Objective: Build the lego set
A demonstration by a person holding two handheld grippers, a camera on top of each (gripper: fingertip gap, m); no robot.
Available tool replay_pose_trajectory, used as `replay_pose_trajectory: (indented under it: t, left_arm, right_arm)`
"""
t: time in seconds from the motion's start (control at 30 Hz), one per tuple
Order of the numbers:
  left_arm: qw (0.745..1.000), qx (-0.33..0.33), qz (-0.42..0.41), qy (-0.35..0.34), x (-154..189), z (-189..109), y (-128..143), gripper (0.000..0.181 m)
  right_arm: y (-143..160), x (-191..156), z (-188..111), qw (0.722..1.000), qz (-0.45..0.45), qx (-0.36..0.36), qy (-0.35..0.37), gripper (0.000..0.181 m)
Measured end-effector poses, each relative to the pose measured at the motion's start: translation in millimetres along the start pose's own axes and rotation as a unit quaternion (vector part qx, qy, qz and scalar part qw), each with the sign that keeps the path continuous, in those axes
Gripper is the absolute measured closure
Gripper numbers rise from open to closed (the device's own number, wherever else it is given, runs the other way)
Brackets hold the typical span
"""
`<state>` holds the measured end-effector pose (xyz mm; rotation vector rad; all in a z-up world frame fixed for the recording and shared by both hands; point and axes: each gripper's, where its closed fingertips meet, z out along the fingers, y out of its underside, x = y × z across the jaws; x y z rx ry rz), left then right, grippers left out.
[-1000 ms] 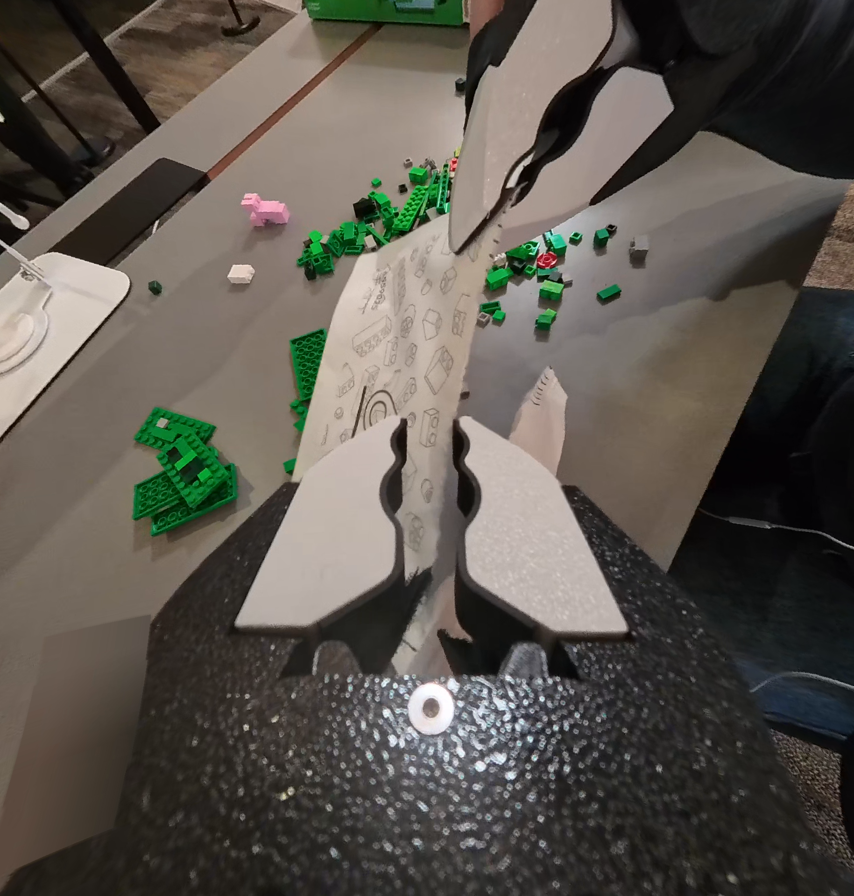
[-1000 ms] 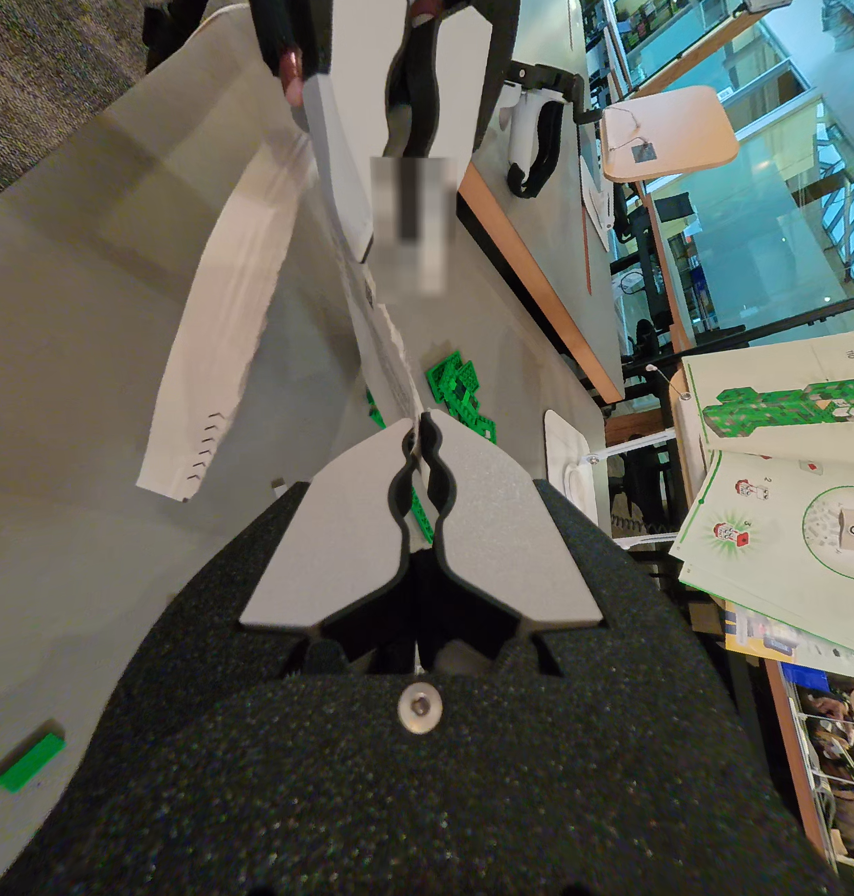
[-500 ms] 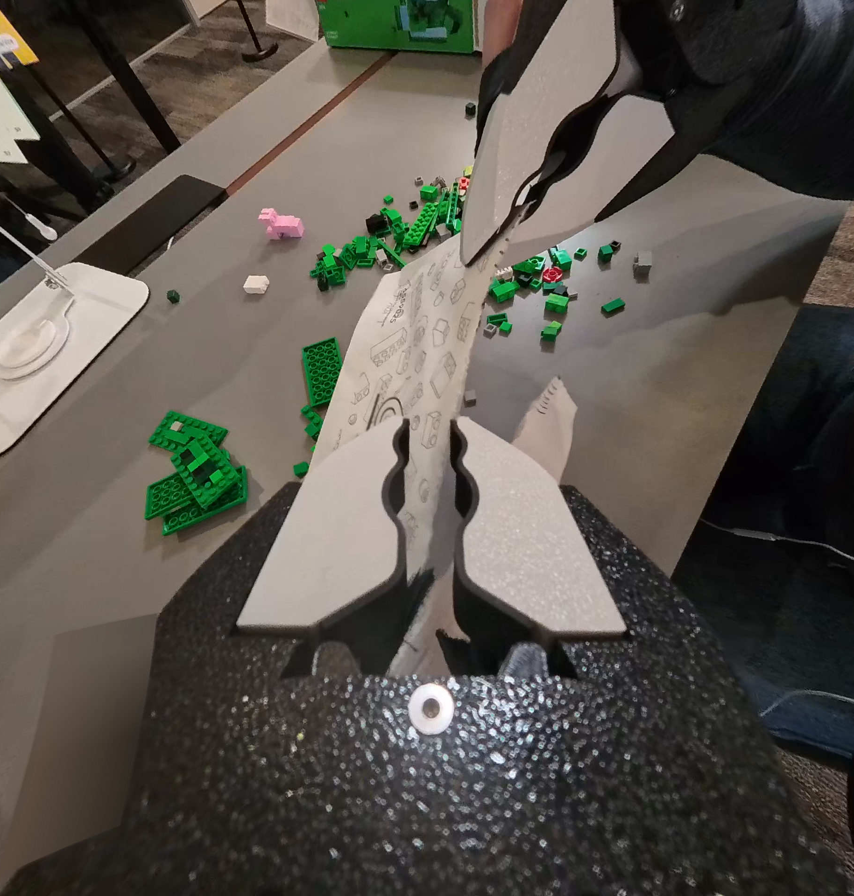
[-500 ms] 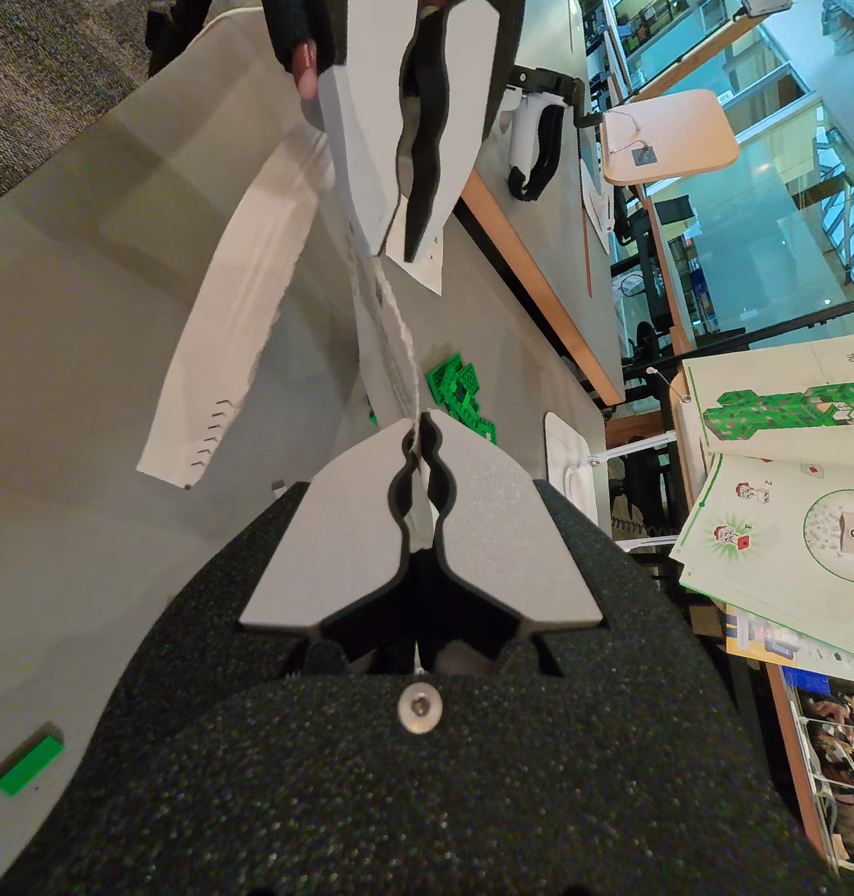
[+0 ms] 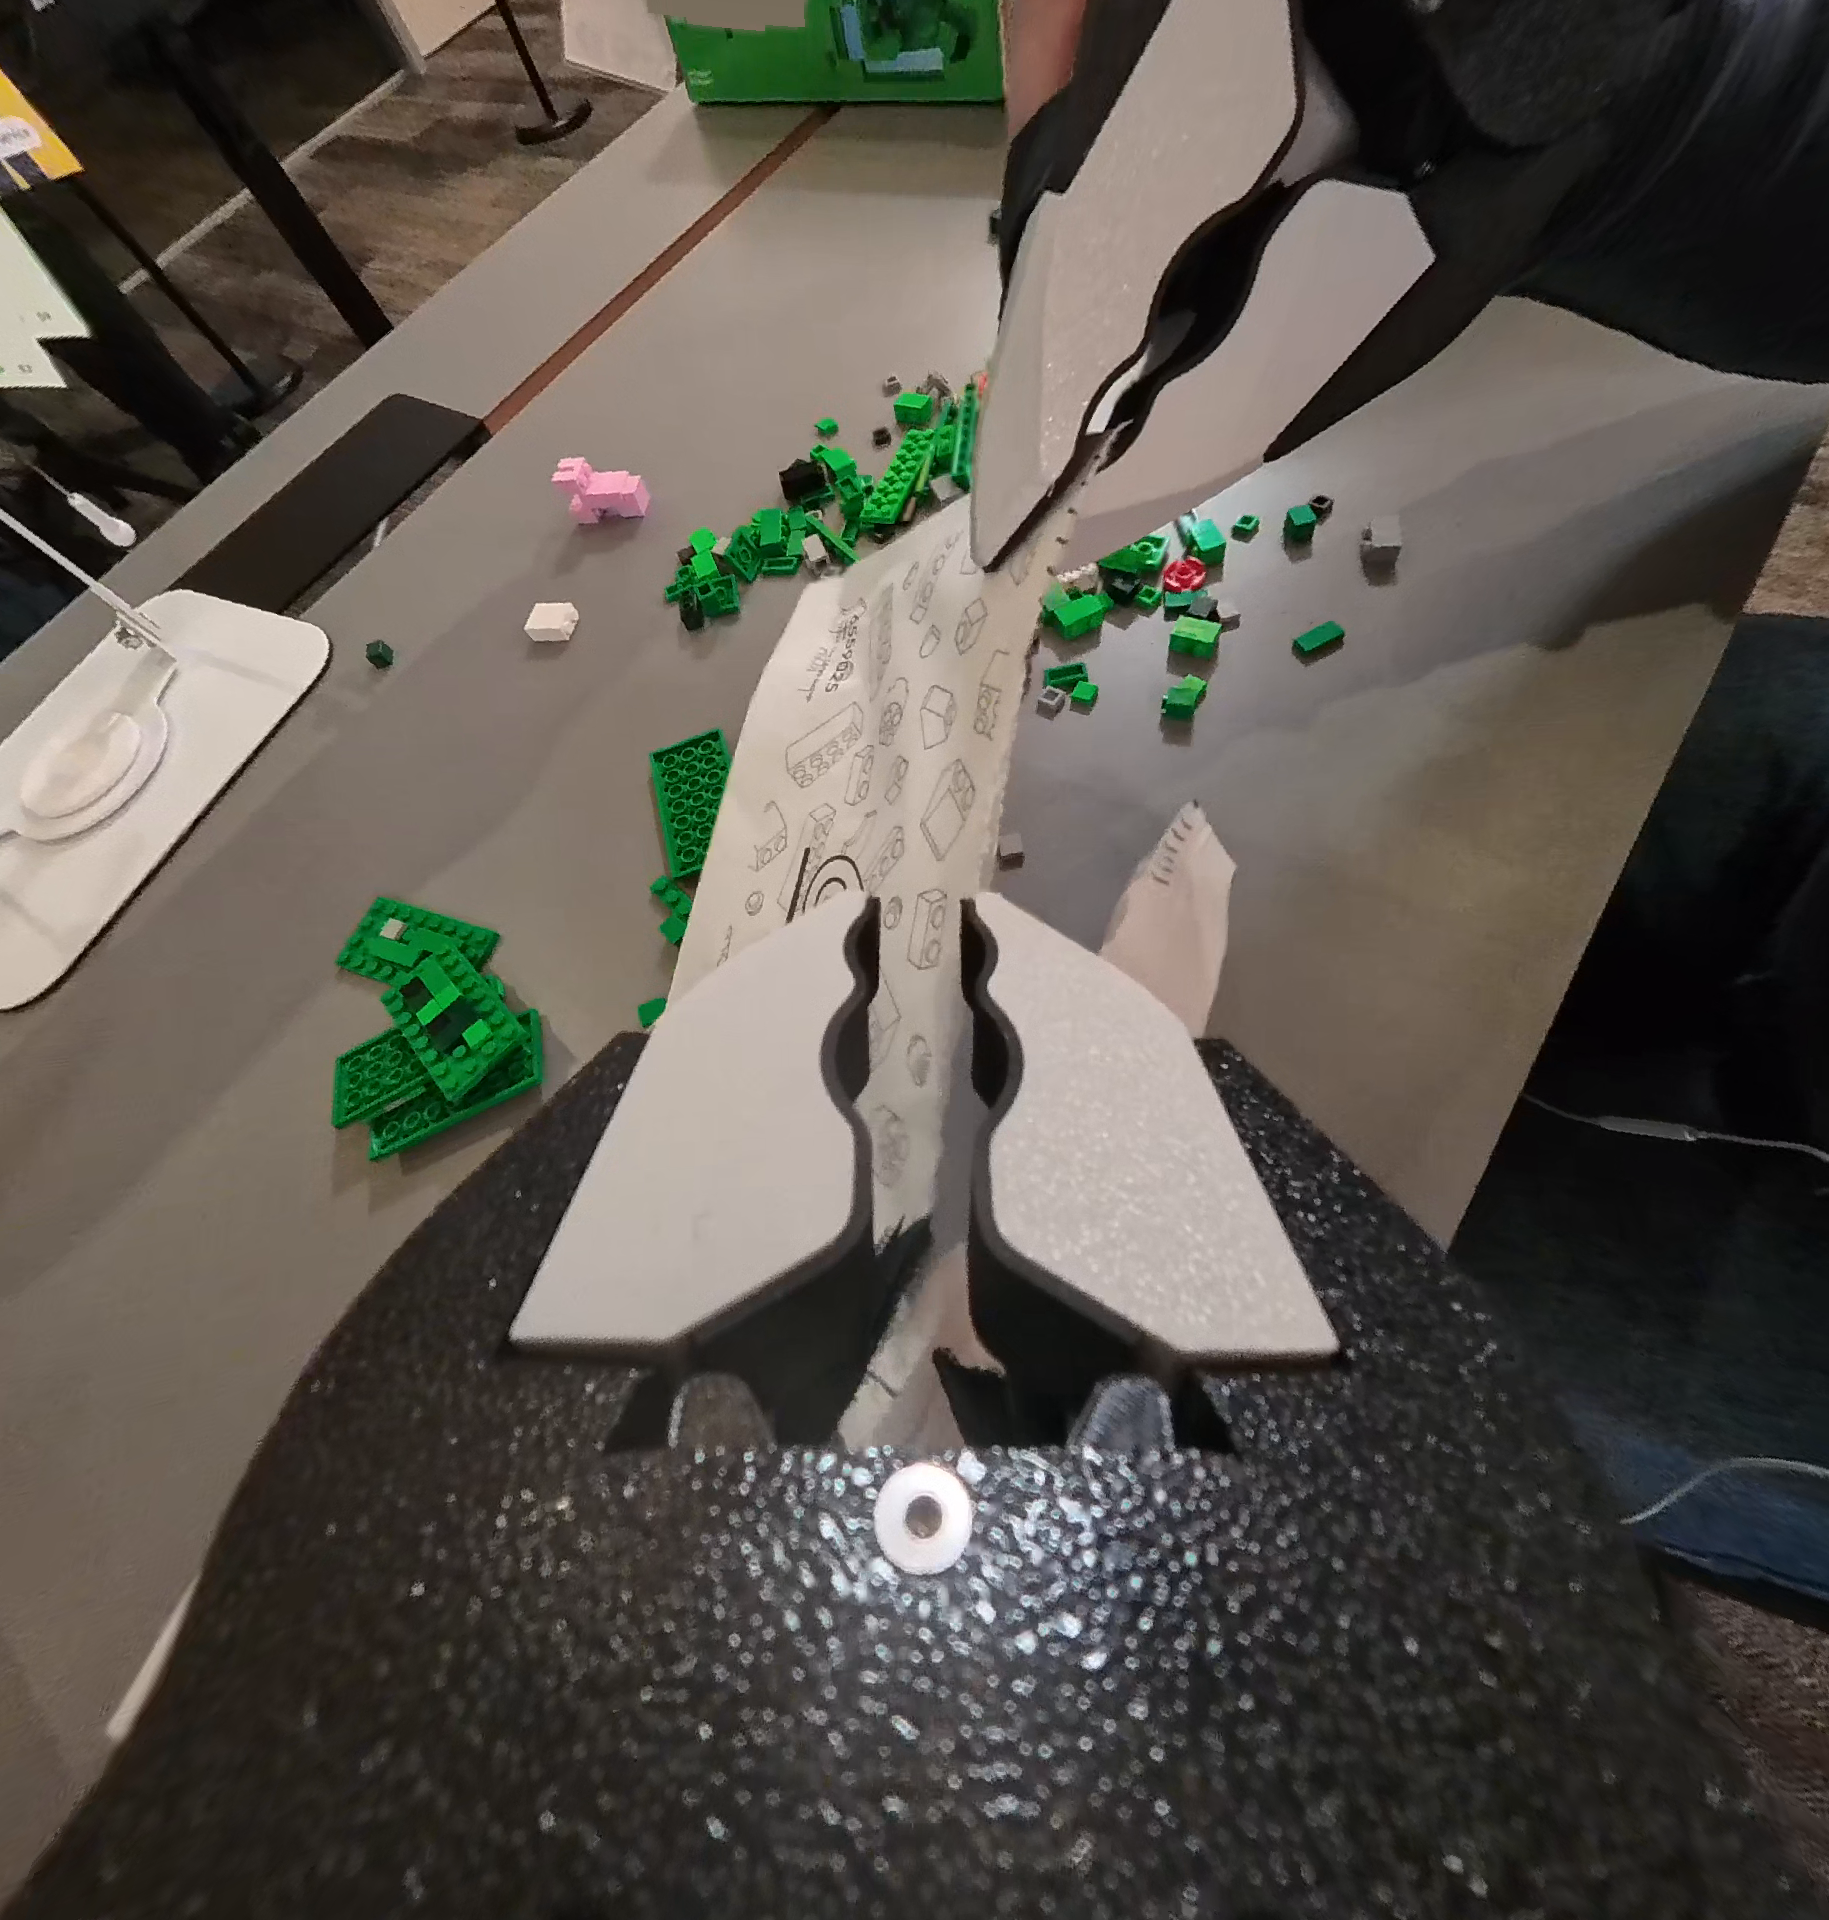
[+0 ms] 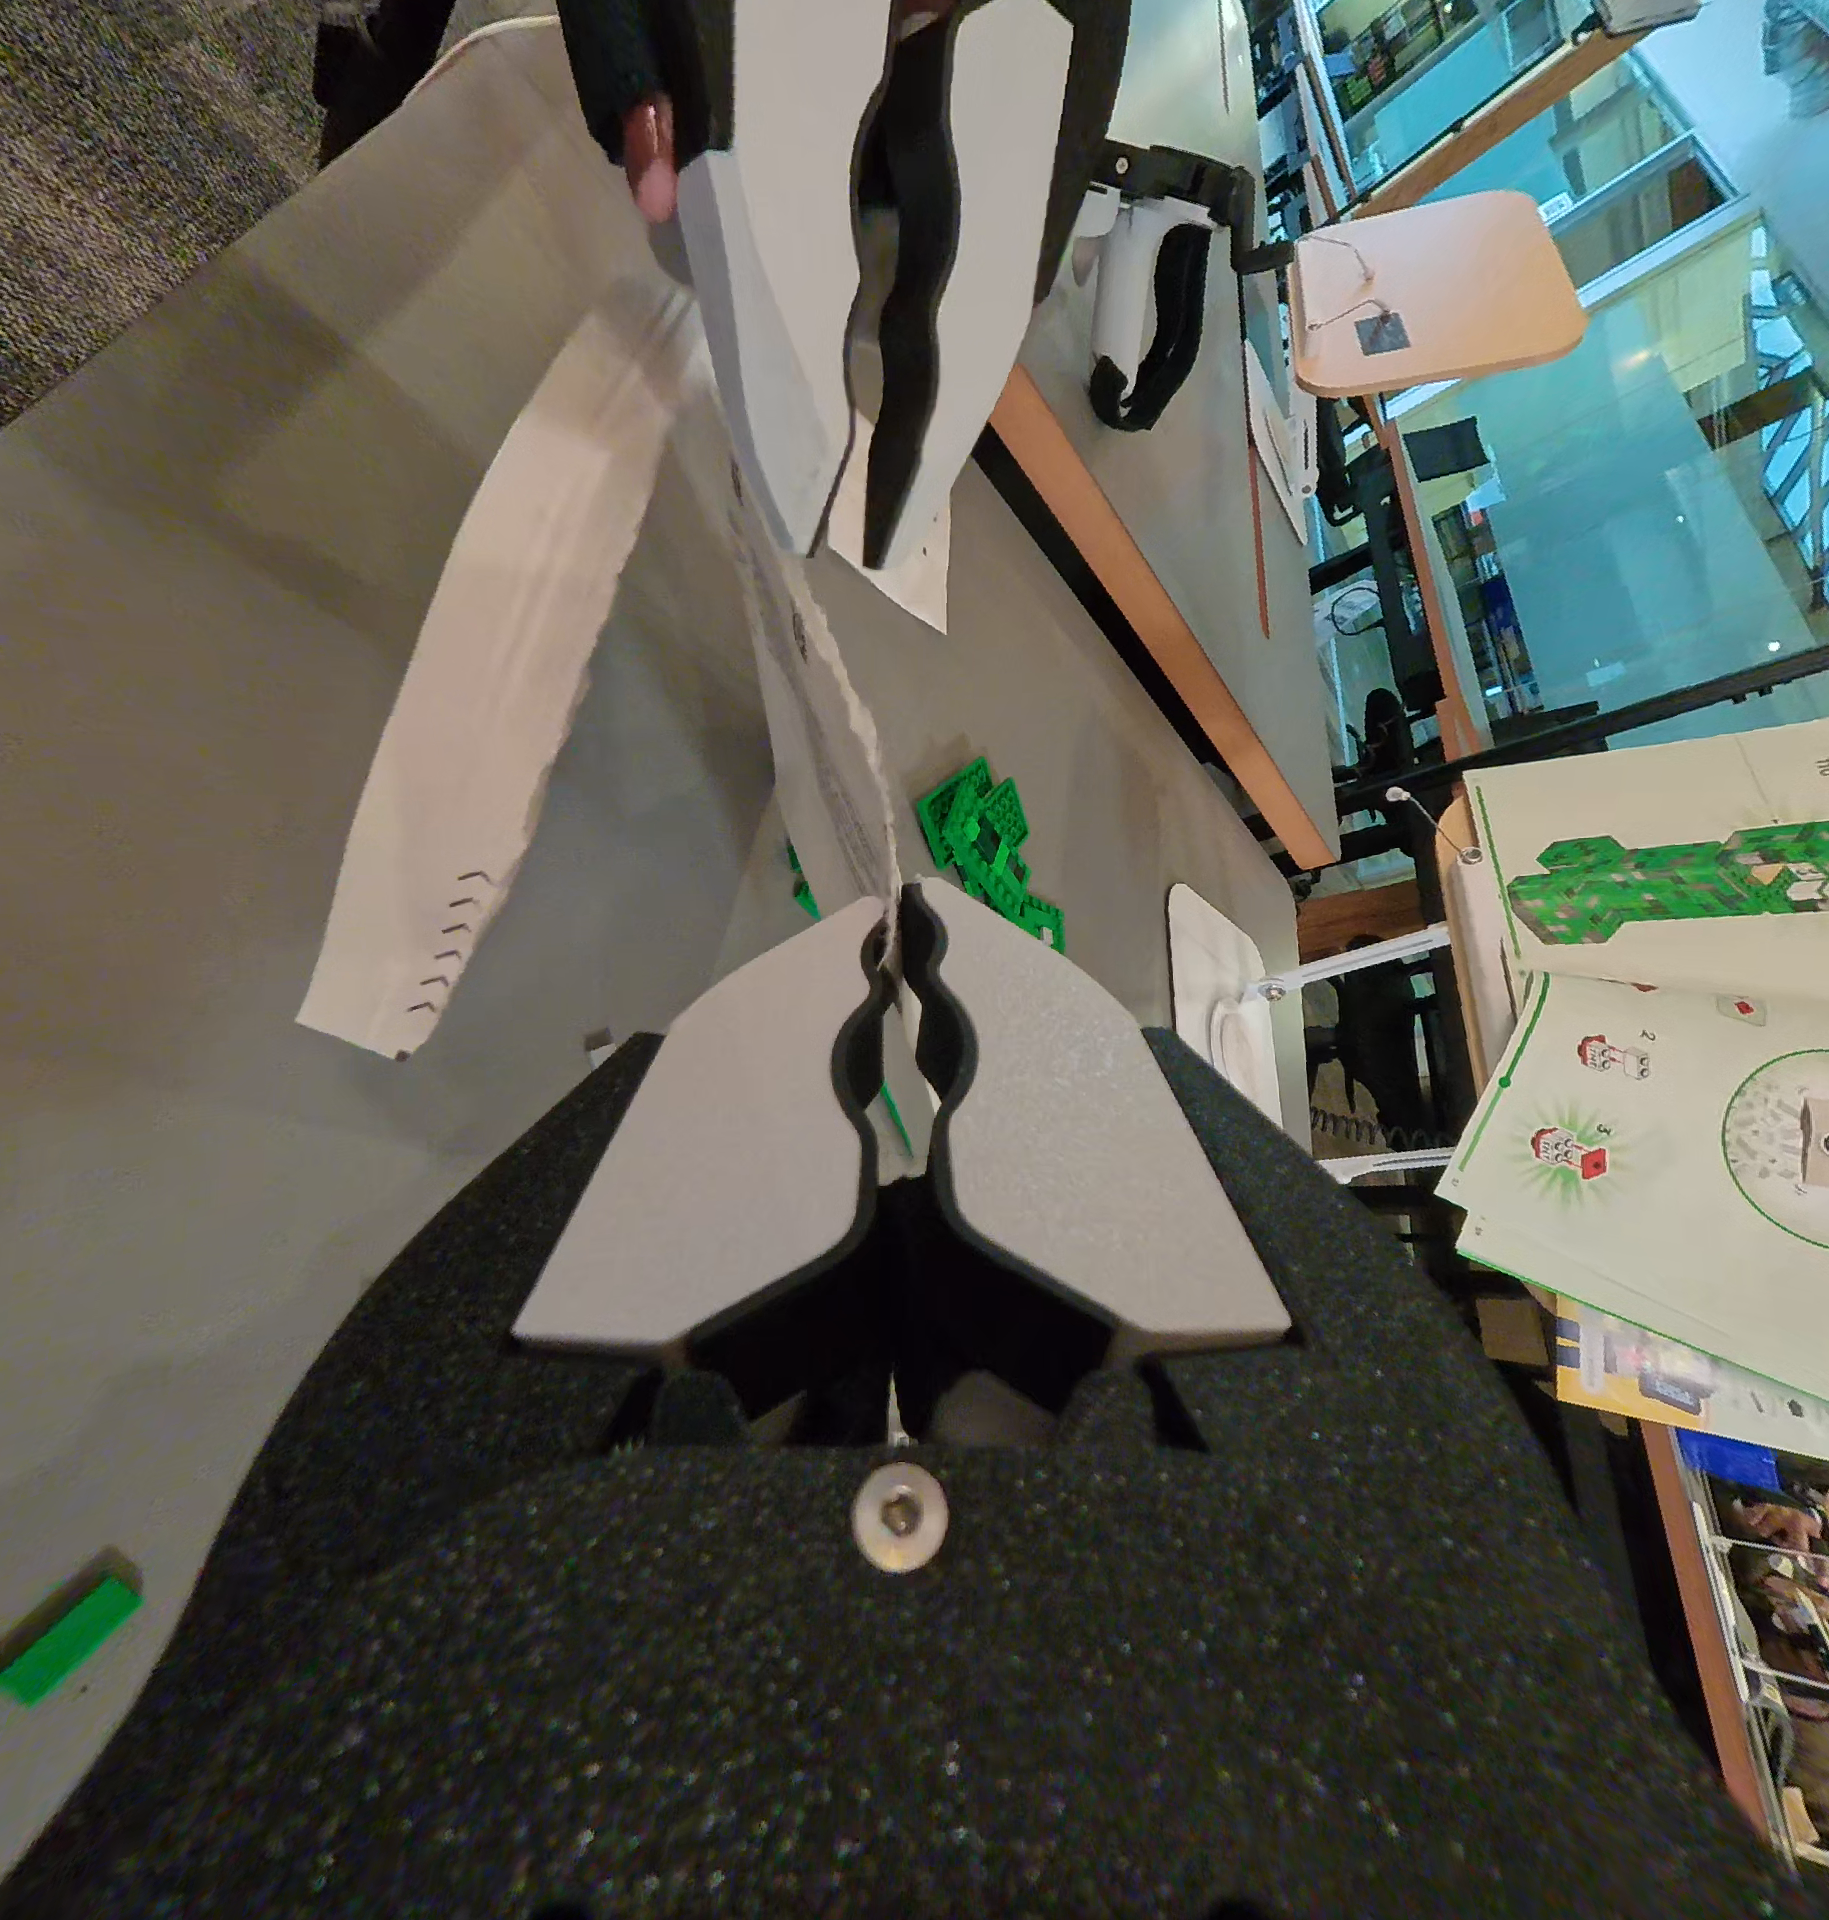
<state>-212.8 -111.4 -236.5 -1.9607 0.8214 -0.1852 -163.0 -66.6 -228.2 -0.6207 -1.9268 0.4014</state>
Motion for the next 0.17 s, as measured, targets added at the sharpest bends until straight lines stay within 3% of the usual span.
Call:
replay_pose_trajectory:
  t: [0.17]
  left_arm:
    - [0.997, -0.028, 0.06, -0.025, 0.8, 2.5, 3.7, 0.175]
  right_arm:
    - [0.1, -0.6, 0.9, 1.0, -0.001, -0.002, -0.002, 0.18]
